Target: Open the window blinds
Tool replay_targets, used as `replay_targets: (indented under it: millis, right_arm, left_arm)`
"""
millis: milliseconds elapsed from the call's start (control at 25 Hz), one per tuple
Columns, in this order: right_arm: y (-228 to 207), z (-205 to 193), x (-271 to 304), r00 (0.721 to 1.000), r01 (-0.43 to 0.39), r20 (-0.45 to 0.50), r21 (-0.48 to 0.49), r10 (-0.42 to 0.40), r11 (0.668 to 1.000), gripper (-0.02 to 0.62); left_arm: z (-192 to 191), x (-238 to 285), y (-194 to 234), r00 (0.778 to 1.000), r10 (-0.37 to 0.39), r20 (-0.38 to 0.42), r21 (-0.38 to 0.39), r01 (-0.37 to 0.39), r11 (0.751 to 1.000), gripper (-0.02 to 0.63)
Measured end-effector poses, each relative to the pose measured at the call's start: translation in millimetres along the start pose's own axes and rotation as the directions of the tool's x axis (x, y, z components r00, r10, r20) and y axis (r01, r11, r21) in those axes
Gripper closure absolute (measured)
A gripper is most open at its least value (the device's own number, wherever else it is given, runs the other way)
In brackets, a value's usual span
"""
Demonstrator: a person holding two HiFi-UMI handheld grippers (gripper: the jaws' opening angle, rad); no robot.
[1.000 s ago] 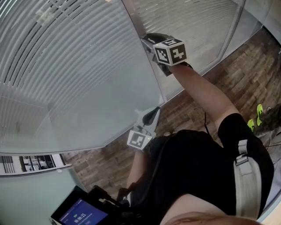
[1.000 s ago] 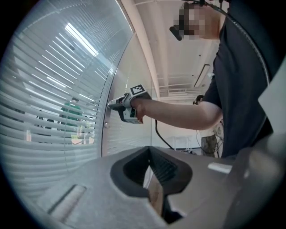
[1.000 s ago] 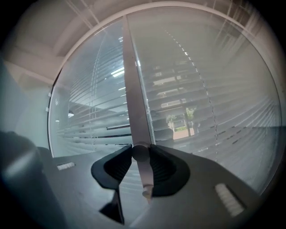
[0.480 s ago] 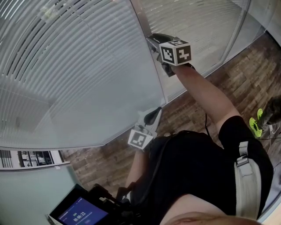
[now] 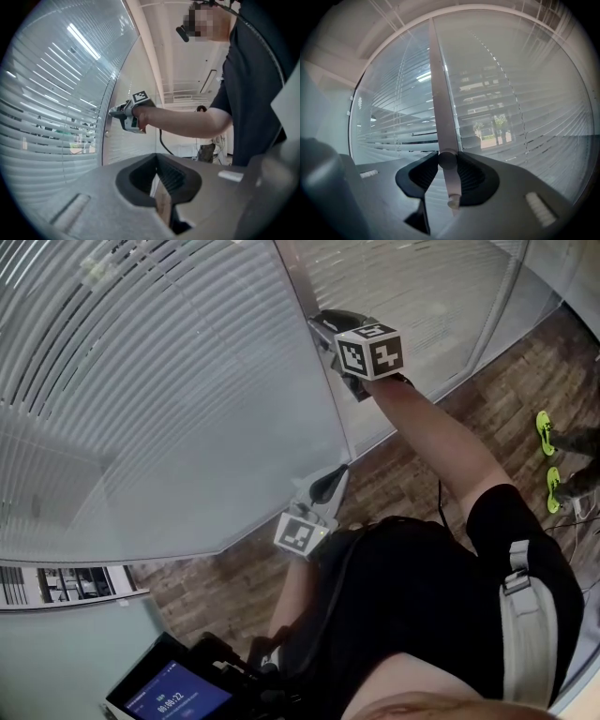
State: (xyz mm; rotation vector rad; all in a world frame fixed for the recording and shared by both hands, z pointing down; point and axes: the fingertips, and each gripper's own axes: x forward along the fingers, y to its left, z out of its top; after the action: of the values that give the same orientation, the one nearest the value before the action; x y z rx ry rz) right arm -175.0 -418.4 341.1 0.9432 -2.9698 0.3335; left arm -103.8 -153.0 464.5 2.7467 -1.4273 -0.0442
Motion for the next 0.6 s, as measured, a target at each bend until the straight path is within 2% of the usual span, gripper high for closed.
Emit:
replay_targets:
  millis: [80, 200, 400, 520, 600]
  right_arm:
    - [0.3, -0.9, -0.1, 1.0, -0.015, -0.015, -0.037, 0.014, 0.999, 0.463]
    - [0.4, 1.5, -2.5, 0.999, -0.015, -0.039, -0.164, 0.009, 0.986, 0.437]
    - [6.3, 4.7, -15.8, 0.998, -0.019, -0.068, -0.369, -0.006, 0.929, 0.383]
    - [17.1, 3.5, -23.8, 0.995, -0.044, -0.097, -0.5, -0.005, 0.865, 0.383]
    - [21.5, 3.0, -28.3, 0.993, -0.056, -0.117, -0.615, -0.021, 0.787, 0.387]
  left_arm:
    - [2.0, 2.4, -2.0, 1.0, -0.008, 0.006, 0.003, 0.008, 1.0, 0.603]
    - [2.4, 3.3, -3.5, 1.0, -0.021, 0.003, 0.006, 0.021, 1.0, 0.603]
    - [1.3, 6.0, -8.2, 0.999, -0.035, 0.005, 0.001, 0.035, 0.999, 0.603]
    - [0.6, 11.3, -13.4, 0.998, -0.057, -0.01, 0.0, 0.057, 0.998, 0.603]
    - [1.9, 15.9, -16.5, 0.997, -0.075, -0.01, 0.004, 0.075, 0.997, 0.603]
